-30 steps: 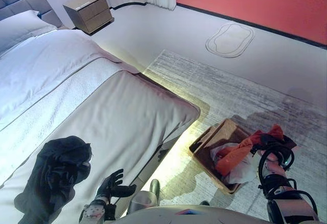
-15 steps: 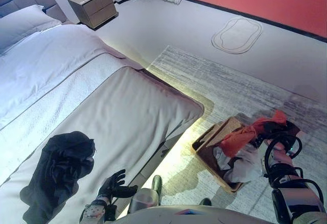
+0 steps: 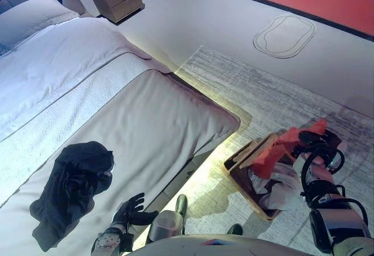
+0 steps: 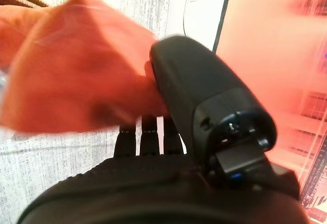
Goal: Pick up the clothes from the bed and place them into the basket
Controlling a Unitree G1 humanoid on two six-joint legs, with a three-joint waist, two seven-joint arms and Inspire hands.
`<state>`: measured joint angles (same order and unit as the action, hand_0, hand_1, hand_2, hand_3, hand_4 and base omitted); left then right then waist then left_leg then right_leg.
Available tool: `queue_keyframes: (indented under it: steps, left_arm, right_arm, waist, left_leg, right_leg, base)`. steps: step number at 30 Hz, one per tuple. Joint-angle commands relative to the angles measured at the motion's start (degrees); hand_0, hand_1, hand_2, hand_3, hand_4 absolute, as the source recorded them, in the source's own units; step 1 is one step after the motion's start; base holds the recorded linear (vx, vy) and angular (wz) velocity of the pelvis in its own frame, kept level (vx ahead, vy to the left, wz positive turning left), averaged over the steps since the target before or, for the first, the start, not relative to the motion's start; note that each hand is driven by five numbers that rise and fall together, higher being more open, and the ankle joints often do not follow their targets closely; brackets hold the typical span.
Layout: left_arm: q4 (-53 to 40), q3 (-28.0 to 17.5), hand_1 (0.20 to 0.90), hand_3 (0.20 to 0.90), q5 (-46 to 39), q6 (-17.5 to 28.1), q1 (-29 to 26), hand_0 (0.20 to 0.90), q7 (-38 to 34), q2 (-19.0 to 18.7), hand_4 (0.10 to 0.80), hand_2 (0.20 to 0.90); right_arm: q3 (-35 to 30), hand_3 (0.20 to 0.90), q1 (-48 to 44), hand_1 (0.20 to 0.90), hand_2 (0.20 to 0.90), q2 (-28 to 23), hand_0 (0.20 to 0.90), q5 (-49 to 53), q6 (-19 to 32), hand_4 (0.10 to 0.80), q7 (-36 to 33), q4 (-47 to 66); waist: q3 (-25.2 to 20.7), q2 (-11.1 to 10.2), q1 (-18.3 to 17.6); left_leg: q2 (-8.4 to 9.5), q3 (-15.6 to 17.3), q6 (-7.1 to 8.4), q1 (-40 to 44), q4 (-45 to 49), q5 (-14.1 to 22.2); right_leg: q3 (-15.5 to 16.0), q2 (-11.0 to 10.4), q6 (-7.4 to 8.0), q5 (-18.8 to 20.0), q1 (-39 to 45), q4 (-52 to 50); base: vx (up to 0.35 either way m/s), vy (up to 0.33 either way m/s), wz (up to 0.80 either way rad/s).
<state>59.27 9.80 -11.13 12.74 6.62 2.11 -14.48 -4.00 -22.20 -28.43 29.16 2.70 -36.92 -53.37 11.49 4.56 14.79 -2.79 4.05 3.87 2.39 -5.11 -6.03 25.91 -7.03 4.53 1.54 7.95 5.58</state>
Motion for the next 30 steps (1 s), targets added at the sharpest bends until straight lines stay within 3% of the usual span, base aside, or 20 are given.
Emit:
queue_keyframes:
  steps: [1,17,25,26,29,30]
  left_arm:
    - [0.10,3.78,0.900,0.900,0.39,3.62,-1.57,0.900,-0.84,-4.35,0.800,0.900]
    - [0.88,3.15,0.900,0.900,0.12,3.70,-2.36,0.900,-1.54,-3.76,0.800,0.900]
    - [2.22,-1.50,0.900,0.900,0.48,5.66,-0.37,0.900,-0.11,-4.20,0.800,0.900]
    - [2.91,-2.24,0.900,0.900,0.91,6.06,-0.46,0.900,0.69,-4.86,0.800,0.900]
    - [5.08,-3.74,0.900,0.900,0.45,6.87,-0.48,0.900,2.19,-6.30,0.800,0.900]
    - [5.90,-4.13,0.900,0.900,1.41,7.25,-0.36,0.900,2.55,-6.47,0.800,0.900]
  right_arm:
    - [2.14,0.900,-5.12,0.900,0.900,-7.41,0.900,-2.82,3.63,0.800,-1.40,4.43]
    - [3.63,0.900,-3.06,0.900,0.900,-5.42,0.900,-5.09,3.44,0.800,2.44,3.38]
    - [11.30,0.900,-3.68,0.900,0.900,-4.03,0.900,-9.50,1.09,0.800,14.95,3.96]
    - [13.56,0.900,-4.80,0.900,0.900,-3.98,0.900,-10.56,1.54,0.800,16.95,2.44]
    - [17.61,0.900,-7.53,0.900,0.900,-2.81,0.900,-10.83,2.39,0.800,19.78,-0.72]
    - [18.41,0.900,-8.12,0.900,0.900,-2.21,0.900,-10.93,2.33,0.800,20.24,-1.53]
  waist:
    - [-2.31,-2.02,0.64]
    - [-2.40,-2.69,1.48]
    - [-2.39,-3.63,6.66]
    - [-2.39,-4.04,8.26]
    - [-1.71,-3.99,11.37]
    - [-1.72,-4.01,11.92]
  left_leg:
    - [-0.11,-1.34,2.01,-4.98,2.56,1.39]
    - [-0.70,-1.41,2.39,-4.33,2.08,1.26]
    - [-1.60,-6.11,2.84,-7.02,3.24,-0.42]
    - [-2.18,-8.22,3.50,-7.30,3.32,0.21]
    - [-2.69,-12.07,4.84,-9.09,4.57,-1.53]
    - [-3.15,-11.84,5.30,-9.57,4.94,-2.40]
  right_leg:
    - [1.95,-1.73,0.53,-2.70,2.09,-3.10]
    - [2.76,-0.71,-0.35,-4.40,3.20,-3.90]
    - [5.76,0.72,-2.76,-8.58,3.96,-9.05]
    - [5.68,0.94,-3.71,-11.95,4.18,-12.12]
    - [7.03,1.84,-5.18,-13.43,4.89,-13.67]
    - [7.96,2.17,-5.25,-13.27,5.56,-13.29]
  base:
    - [0.000,0.000,0.00]
    - [-0.012,-0.005,0.01]
    - [-0.043,-0.042,0.26]
    - [0.040,-0.142,0.53]
    - [0.060,-0.102,0.57]
    - [0.030,-0.023,0.65]
